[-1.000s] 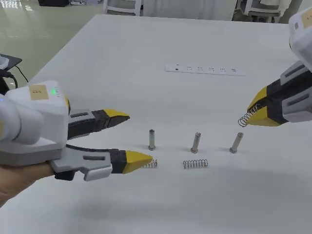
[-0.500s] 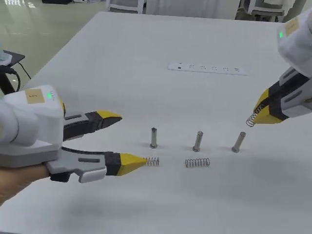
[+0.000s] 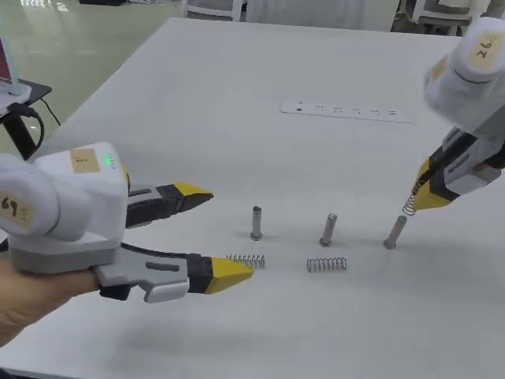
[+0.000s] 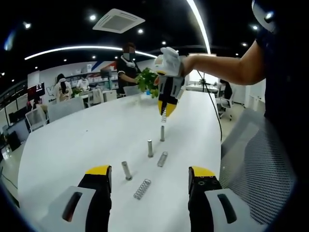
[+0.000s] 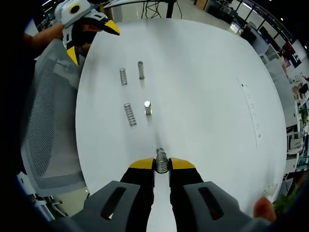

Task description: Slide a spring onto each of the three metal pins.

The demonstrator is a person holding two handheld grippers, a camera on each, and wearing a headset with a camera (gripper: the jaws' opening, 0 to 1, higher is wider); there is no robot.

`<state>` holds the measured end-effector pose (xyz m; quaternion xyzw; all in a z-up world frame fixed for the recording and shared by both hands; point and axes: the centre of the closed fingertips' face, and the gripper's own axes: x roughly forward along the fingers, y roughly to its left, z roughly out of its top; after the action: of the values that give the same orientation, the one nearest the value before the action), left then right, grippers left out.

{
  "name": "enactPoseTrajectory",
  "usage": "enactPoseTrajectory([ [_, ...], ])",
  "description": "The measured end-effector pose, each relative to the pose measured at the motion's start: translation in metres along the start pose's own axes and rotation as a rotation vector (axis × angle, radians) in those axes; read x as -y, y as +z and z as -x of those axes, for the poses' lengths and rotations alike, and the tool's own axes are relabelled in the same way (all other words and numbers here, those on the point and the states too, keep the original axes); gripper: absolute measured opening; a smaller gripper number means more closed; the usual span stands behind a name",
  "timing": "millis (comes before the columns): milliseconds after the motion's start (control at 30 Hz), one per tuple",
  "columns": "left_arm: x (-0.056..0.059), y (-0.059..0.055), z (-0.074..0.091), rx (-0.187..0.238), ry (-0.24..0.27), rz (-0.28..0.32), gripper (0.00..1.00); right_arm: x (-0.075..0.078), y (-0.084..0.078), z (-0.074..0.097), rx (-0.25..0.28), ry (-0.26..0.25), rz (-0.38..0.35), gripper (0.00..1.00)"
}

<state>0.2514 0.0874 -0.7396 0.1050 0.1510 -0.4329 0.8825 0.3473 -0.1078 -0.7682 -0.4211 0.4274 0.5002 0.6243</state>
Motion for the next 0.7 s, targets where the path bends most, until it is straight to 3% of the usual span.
enactPoseTrajectory([
  [700, -0.002, -0.002, 0.000, -0.003, 0.009, 0.012, 0.63, 0.001, -0.004, -0.016, -0.022, 0.026, -0.017, 0.09],
])
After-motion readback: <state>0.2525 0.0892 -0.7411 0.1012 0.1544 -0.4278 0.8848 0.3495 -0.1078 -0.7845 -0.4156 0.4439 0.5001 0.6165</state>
